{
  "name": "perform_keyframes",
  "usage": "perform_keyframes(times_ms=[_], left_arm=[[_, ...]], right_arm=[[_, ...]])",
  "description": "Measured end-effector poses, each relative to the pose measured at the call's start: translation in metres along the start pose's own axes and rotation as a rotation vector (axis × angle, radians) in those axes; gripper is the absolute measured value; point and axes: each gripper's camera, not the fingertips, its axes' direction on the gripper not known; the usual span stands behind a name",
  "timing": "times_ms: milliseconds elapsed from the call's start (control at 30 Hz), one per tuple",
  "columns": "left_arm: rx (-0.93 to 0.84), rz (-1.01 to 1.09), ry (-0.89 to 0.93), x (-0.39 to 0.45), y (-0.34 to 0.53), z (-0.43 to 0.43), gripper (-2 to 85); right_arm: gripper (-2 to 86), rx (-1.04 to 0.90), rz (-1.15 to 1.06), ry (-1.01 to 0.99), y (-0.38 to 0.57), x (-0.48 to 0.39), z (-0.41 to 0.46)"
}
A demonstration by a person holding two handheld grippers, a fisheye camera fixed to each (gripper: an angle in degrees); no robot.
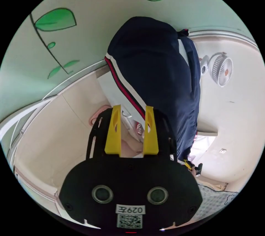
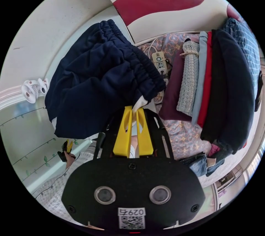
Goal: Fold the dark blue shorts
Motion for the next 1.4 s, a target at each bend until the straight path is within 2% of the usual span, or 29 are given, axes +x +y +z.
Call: perform_keyframes(times_ms=[67, 133, 167, 233, 267, 333, 467, 567, 600, 767, 867, 967, 1033, 1167, 1267, 1400], left_arm=[[0.060, -0.094, 0.077, -0.035, 0.011, 0.008, 11.5], [0.151, -0.260, 0.325, -0.087, 0.033, 0.027, 13.9], [0.187, -0.298, 0.404, -0.099, 0.040, 0.033, 14.6], [0.339, -0.394, 0.698, -0.141, 0.064, 0.057, 16.0], [0.364, -0.415, 0.765, -0.150, 0.069, 0.064, 16.2], [0.430, -0.473, 1.016, -0.179, 0.082, 0.096, 16.6], [0.435, -0.478, 1.251, -0.192, 0.080, 0.126, 14.7], [0.450, -0.447, 1.346, -0.187, 0.073, 0.127, 6.9], [0.470, -0.425, 1.311, -0.183, 0.074, 0.117, 0.6], [0.469, -0.433, 1.009, -0.167, 0.095, 0.059, -0.8], [0.464, -0.344, 0.832, -0.143, 0.111, -0.001, -0.9], [0.402, -0.188, 0.544, -0.085, 0.118, -0.077, -1.0], [0.376, -0.015, 0.285, -0.009, 0.119, -0.137, -1.0], [0.382, 0.269, -0.007, 0.134, 0.099, -0.191, -1.0], [0.360, 0.504, -0.178, 0.268, 0.056, -0.190, -1.0], [0.362, 0.772, -0.370, 0.455, -0.022, -0.135, -0.9]], right_arm=[[0.6, -0.011, -0.033, 0.031, 0.003, -0.007, -0.011], [0.6, -0.012, -0.055, 0.057, 0.005, -0.015, -0.025], [0.6, -0.011, -0.056, 0.059, 0.005, -0.017, -0.028], [0.5, -0.013, -0.067, 0.065, 0.003, -0.020, -0.039], [0.5, -0.014, -0.070, 0.067, 0.002, -0.020, -0.041], [0.5, -0.023, -0.072, 0.072, 0.000, -0.019, -0.048], [0.5, -0.018, -0.060, 0.048, 0.001, -0.015, -0.058], [0.5, -0.008, -0.046, 0.006, 0.000, -0.009, -0.066], [0.5, 0.003, -0.039, -0.018, 0.001, -0.006, -0.069], [0.6, 0.056, -0.024, -0.100, 0.009, 0.011, -0.081], [0.6, 0.074, -0.017, -0.178, 0.017, 0.027, -0.083], [0.7, 0.085, -0.013, -0.266, 0.032, 0.042, -0.087], [0.6, 0.080, -0.030, -0.296, 0.046, 0.048, -0.092], [0.6, 0.072, -0.079, -0.341, 0.051, 0.047, -0.103], [0.6, 0.056, -0.124, -0.383, 0.034, 0.036, -0.111], [0.6, 0.028, -0.155, -0.372, -0.030, 0.005, -0.103]])
